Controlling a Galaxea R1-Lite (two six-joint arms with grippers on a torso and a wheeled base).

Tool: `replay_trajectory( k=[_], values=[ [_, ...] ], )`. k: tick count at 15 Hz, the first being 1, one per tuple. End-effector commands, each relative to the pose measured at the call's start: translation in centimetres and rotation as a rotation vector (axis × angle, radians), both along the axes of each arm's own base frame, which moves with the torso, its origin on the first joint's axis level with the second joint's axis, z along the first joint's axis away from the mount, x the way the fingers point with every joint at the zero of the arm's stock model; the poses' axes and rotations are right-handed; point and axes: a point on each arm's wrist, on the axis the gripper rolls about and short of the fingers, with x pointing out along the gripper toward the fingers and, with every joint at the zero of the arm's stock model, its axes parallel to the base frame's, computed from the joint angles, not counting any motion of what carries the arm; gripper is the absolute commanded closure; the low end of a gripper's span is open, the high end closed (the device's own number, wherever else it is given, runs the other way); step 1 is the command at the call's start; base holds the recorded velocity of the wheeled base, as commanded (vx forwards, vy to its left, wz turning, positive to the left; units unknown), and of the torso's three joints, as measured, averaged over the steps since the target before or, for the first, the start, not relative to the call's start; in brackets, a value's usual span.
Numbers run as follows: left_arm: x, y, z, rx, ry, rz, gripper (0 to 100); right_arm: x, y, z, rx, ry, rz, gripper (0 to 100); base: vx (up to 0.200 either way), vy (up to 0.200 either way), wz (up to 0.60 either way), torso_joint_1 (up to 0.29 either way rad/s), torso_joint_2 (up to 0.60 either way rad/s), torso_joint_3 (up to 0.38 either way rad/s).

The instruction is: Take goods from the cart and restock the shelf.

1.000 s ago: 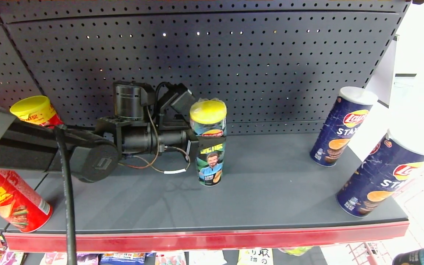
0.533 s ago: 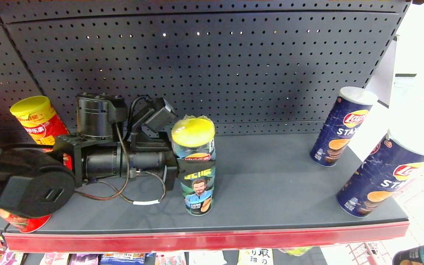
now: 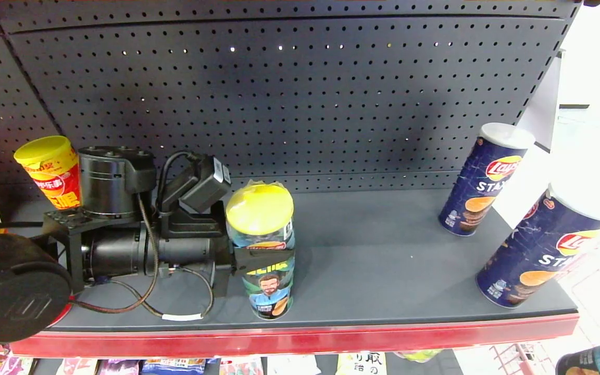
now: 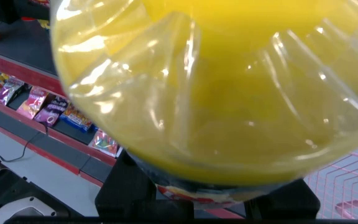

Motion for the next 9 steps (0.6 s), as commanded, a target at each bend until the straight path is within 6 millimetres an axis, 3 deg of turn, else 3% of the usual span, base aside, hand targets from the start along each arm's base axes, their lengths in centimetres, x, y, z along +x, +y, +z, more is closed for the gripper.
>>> replay_trajectory(
  k=[1,9],
  values=[
    [-0.33,0.16,-0.18,0.002,0.010,-0.008,100,0.01,0.00,0.03,0.000,0.000,0.001,100,0.000,0.000,0.00,0.000,0.00,0.000],
    [-1.08,0.52,0.31,-0.011,-0.002,-0.027,100,0.13,0.00,0.16,0.000,0.003,0.001,100,0.000,0.000,0.00,0.000,0.00,0.000]
  ],
)
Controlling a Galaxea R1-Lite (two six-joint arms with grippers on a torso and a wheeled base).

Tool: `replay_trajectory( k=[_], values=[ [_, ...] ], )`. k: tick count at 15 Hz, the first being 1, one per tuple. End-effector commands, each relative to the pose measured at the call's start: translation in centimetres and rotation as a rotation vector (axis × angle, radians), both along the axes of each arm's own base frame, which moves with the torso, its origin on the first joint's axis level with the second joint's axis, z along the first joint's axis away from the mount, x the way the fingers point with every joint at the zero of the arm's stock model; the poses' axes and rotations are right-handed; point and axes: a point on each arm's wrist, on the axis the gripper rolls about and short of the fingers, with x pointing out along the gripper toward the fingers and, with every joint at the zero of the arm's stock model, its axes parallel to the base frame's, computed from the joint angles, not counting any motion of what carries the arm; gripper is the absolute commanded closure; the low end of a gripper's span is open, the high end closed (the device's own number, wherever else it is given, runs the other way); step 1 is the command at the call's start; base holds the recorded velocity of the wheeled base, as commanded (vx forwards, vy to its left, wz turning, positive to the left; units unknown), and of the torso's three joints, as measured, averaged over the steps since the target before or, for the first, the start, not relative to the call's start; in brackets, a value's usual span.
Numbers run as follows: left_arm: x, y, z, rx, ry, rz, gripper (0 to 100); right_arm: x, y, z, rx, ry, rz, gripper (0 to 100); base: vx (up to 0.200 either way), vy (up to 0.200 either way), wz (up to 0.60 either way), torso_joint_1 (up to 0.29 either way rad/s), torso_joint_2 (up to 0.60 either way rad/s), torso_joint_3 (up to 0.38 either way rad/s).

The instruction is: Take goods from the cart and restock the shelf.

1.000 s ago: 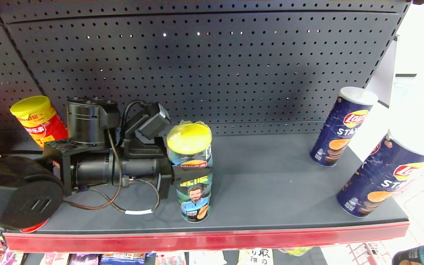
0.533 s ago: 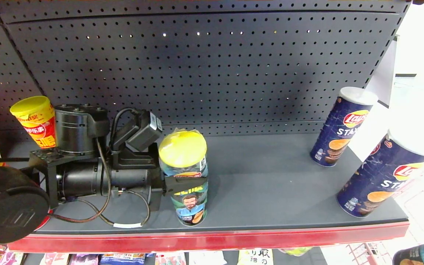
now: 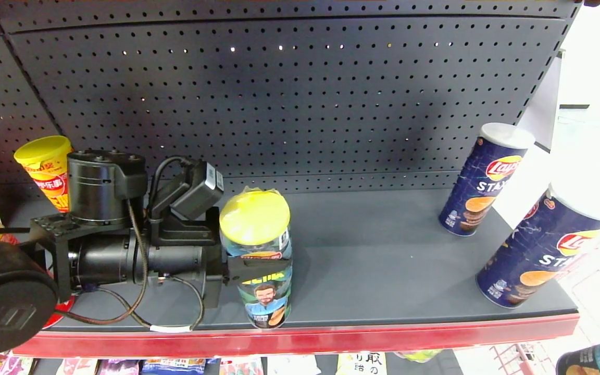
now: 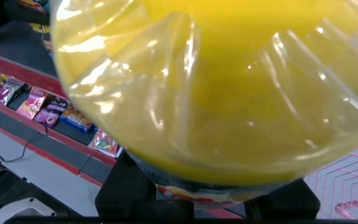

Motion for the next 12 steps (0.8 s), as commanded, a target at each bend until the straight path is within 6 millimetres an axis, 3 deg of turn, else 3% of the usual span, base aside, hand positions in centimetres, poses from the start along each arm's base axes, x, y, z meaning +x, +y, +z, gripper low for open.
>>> replay_trajectory(
  k=[1,5,6,9,12],
  values=[
    [-0.3,0.1,0.0,-0.001,-0.004,-0.001,100,0.0,0.0,0.1,0.000,-0.001,0.000,100,0.000,0.000,0.00,0.000,0.00,0.000],
    [-0.5,0.3,-0.5,0.011,0.009,0.005,100,0.1,0.0,0.3,0.000,-0.001,0.000,100,0.000,0.000,0.00,0.000,0.00,0.000],
    [-0.5,0.3,-0.4,0.006,0.005,0.008,0,0.2,0.0,0.4,0.000,0.001,0.000,100,0.000,0.000,0.00,0.000,0.00,0.000],
    [-0.9,1.0,-0.5,0.004,0.009,0.024,0,0.4,0.0,0.5,0.000,0.010,0.001,100,0.000,0.000,0.00,0.000,0.00,0.000],
    [-2.3,3.3,-0.2,-0.001,-0.004,0.089,0,1.5,0.1,1.3,-0.004,0.038,0.023,100,0.000,0.000,0.00,0.000,0.00,0.000]
  ],
)
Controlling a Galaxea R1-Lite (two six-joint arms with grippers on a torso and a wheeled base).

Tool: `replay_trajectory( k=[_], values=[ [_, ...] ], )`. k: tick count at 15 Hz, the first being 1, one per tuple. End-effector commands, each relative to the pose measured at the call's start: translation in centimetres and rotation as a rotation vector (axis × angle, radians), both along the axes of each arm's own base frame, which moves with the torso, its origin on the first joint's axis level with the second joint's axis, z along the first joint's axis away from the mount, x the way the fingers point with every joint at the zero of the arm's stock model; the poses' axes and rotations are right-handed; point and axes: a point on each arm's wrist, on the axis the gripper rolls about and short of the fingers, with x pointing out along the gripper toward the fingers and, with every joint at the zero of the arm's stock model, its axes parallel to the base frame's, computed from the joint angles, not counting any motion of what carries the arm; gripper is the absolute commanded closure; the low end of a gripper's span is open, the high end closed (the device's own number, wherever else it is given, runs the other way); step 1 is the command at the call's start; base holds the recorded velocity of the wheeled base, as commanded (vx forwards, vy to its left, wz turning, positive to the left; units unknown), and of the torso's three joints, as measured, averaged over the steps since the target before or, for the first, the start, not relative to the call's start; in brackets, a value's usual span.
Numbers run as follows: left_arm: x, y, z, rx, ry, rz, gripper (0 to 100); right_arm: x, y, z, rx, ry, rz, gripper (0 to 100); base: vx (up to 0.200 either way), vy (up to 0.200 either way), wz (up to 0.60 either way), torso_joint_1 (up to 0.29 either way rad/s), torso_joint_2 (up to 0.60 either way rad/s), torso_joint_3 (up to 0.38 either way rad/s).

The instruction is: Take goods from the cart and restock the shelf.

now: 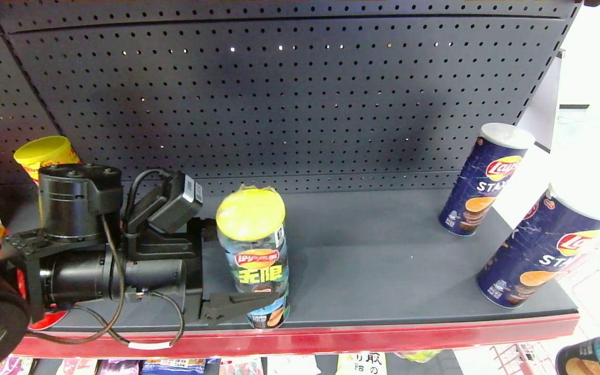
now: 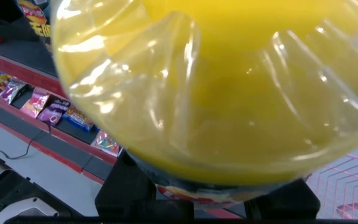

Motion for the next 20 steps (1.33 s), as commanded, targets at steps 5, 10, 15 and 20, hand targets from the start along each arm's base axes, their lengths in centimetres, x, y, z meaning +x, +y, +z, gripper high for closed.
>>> replay_trajectory(
  k=[5,10,15,20],
  values=[
    [-5.1,4.4,0.5,-0.033,-0.024,0.107,0,3.8,0.4,2.1,-0.047,0.077,0.115,100,0.000,0.000,0.00,0.000,0.00,0.000],
    [-10.2,6.3,0.7,-0.106,-0.012,0.185,0,8.4,2.6,3.3,-0.121,0.082,0.327,100,0.000,0.000,0.00,0.000,0.00,0.000],
    [-12.8,7.5,1.0,-0.140,-0.019,0.323,0,13.8,6.8,5.0,-0.140,0.035,0.393,100,0.000,0.000,0.00,0.000,0.00,0.000],
    [-13.6,7.9,1.1,-0.126,-0.022,0.388,0,17.0,10.3,6.7,-0.158,0.027,0.403,100,0.000,0.000,0.00,0.000,0.00,0.000]
  ],
)
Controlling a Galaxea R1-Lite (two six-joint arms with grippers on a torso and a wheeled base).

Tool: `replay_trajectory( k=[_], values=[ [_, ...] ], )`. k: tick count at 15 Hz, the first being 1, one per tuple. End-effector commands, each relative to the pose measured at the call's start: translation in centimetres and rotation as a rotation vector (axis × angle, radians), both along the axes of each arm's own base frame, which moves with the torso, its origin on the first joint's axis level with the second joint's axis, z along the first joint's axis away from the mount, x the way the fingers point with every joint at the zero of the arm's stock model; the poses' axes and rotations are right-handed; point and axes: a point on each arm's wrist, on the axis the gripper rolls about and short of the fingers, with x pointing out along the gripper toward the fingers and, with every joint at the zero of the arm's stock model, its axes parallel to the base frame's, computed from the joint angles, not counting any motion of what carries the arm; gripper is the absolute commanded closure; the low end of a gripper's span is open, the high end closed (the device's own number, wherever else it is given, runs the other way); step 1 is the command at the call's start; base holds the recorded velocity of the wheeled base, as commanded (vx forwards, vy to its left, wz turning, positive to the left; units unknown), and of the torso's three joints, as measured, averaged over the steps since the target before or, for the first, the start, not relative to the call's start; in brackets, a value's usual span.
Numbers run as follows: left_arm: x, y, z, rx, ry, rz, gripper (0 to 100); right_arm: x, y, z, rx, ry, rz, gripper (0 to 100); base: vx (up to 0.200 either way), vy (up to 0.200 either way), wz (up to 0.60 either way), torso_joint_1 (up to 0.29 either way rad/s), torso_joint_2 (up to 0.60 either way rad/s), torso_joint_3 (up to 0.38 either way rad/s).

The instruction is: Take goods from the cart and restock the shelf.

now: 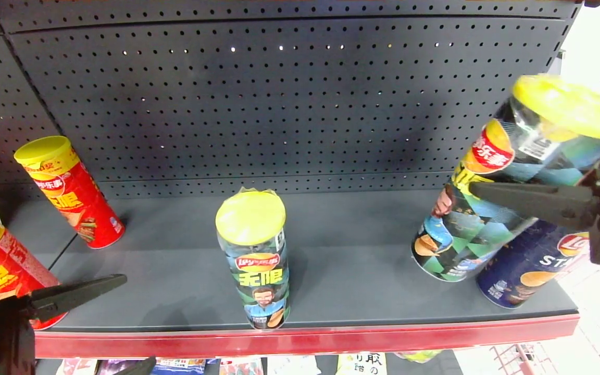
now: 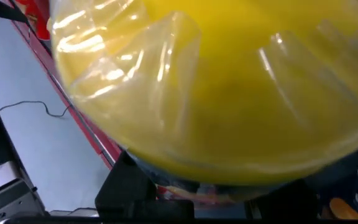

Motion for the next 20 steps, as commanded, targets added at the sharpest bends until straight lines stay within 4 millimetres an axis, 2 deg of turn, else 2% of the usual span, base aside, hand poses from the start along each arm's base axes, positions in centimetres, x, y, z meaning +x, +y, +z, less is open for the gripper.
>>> replay_trajectory(
  k=[1,3,5,9,13,17,20],
  values=[
    [-0.3,0.1,0.2,-0.006,-0.023,0.011,0,2.3,2.4,-0.1,-0.027,0.029,0.009,100,0.000,0.000,0.00,0.000,0.00,0.000],
    [-0.3,0.2,0.2,0.001,-0.019,0.035,0,3.4,3.6,-0.3,-0.041,0.040,0.009,100,0.000,0.000,0.00,0.000,0.00,0.000],
    [-0.2,0.2,0.3,0.014,-0.011,0.061,0,6.2,5.8,-1.1,-0.014,-0.013,-0.004,100,0.000,0.000,0.00,0.000,0.00,0.000],
    [-0.2,0.3,0.4,0.015,-0.020,0.084,0,9.3,9.1,-3.4,-0.014,-0.011,0.017,100,0.000,0.000,0.00,0.000,0.00,0.000],
    [-0.1,0.5,0.4,0.027,-0.016,0.154,0,10.8,11.5,-3.8,-0.016,-0.008,0.050,100,0.000,0.000,0.00,0.000,0.00,0.000],
    [0.2,1.5,0.1,0.031,-0.006,0.272,0,12.2,14.2,-4.8,-0.026,0.002,0.085,100,0.000,0.000,0.00,0.000,0.00,0.000],
    [-0.5,1.7,-0.1,0.035,0.015,0.275,0,12.8,15.2,-5.6,-0.037,0.017,0.093,100,0.000,0.000,0.00,0.000,0.00,0.000]
  ],
)
